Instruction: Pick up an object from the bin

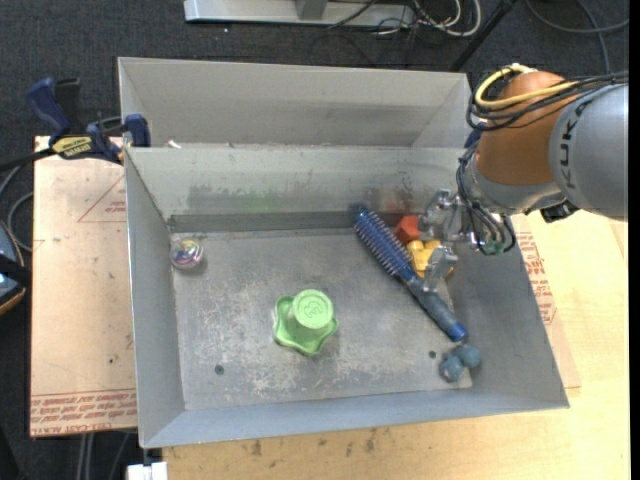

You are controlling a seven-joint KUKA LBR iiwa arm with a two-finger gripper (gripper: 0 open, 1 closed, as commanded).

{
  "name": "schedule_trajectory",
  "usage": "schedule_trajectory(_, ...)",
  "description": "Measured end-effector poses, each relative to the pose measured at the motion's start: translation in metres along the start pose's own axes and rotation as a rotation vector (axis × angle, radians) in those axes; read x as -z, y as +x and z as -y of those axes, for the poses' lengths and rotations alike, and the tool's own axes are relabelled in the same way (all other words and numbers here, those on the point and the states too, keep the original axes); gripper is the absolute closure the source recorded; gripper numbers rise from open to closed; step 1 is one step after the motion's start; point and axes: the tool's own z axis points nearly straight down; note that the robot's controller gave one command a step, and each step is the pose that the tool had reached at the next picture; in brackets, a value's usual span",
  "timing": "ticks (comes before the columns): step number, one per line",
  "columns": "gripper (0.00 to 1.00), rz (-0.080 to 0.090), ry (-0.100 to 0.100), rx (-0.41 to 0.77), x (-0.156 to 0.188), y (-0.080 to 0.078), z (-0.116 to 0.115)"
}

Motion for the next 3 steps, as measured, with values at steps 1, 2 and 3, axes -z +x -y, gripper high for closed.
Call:
schedule_trajectory(1,0.0,-0.009,0.003,-0.157,-0.006,0.003,0.002)
schedule_trajectory(2,0.0,-0.013,-0.002,-0.233,-0.014,0.003,-0.007)
schedule_trajectory(3,0.0,-0.037,-0.005,-0.255,-0.024,-0.009,-0.006)
